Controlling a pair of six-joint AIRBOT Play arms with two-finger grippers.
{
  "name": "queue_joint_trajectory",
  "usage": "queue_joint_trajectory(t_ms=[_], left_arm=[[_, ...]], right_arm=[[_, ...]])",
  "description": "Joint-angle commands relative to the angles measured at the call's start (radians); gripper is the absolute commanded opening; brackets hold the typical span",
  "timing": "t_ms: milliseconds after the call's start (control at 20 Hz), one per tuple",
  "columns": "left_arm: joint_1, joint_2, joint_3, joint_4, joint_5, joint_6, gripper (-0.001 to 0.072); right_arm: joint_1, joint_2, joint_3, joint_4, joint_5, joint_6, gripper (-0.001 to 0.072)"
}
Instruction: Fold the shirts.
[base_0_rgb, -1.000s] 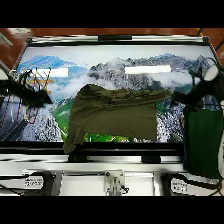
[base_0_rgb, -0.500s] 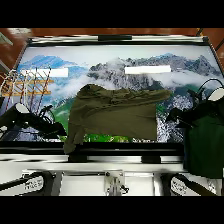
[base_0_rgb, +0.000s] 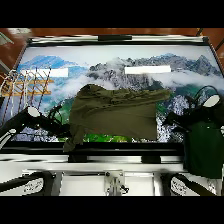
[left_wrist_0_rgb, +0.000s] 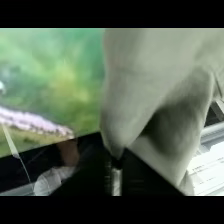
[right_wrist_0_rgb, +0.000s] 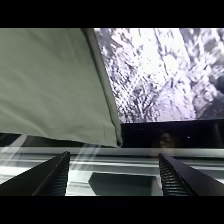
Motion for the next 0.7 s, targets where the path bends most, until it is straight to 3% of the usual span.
queue_joint_trajectory(t_ms=[0, 350, 650], left_arm=[[-0.011, 0.004, -0.001, 0.000, -0.003, 0.008, 0.0029], [-0.011, 0.079, 0.000, 0.001, -0.019, 0.032, 0.0028], [-0.011, 0.102, 0.087, 0.003, -0.018, 0.031, 0.0028]], right_arm=[[0.000, -0.022, -0.116, 0.064, -0.061, 0.004, 0.0645], [0.001, -0.110, -0.199, 0.216, -0.177, -0.062, 0.0645], [0.163, -0.136, -0.199, 0.165, -0.277, 0.002, 0.0641]])
